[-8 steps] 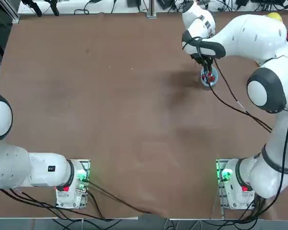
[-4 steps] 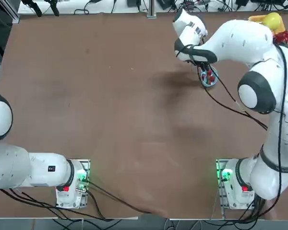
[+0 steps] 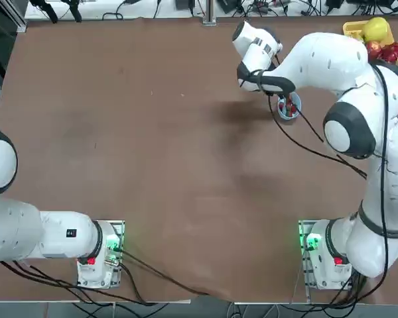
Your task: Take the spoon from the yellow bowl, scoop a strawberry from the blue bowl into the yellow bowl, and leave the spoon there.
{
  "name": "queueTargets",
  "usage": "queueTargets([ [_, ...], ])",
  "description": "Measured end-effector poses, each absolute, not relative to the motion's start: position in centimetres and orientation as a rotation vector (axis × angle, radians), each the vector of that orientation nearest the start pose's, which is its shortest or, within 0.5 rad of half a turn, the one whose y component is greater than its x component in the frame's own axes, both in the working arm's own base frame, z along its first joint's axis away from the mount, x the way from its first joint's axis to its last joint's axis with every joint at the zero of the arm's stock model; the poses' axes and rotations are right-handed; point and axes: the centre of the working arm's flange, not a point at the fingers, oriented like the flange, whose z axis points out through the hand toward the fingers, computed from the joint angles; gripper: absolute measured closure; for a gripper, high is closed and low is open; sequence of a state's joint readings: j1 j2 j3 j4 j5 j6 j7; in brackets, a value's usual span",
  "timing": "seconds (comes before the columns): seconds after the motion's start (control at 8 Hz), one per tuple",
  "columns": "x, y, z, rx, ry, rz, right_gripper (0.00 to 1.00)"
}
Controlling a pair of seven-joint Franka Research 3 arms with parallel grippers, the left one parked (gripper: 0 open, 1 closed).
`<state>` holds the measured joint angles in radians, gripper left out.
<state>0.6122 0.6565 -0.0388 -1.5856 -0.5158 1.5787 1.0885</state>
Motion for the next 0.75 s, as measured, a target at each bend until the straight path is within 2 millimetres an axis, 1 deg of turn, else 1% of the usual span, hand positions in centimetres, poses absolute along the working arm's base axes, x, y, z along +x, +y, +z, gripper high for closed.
queueTargets([
  [0.38, 54.64, 30.38, 22.5, 2.252, -0.333, -0.035, 0.88],
  [0.75, 54.49, 30.75, 22.05, 2.234, -0.303, -0.011, 0.88],
])
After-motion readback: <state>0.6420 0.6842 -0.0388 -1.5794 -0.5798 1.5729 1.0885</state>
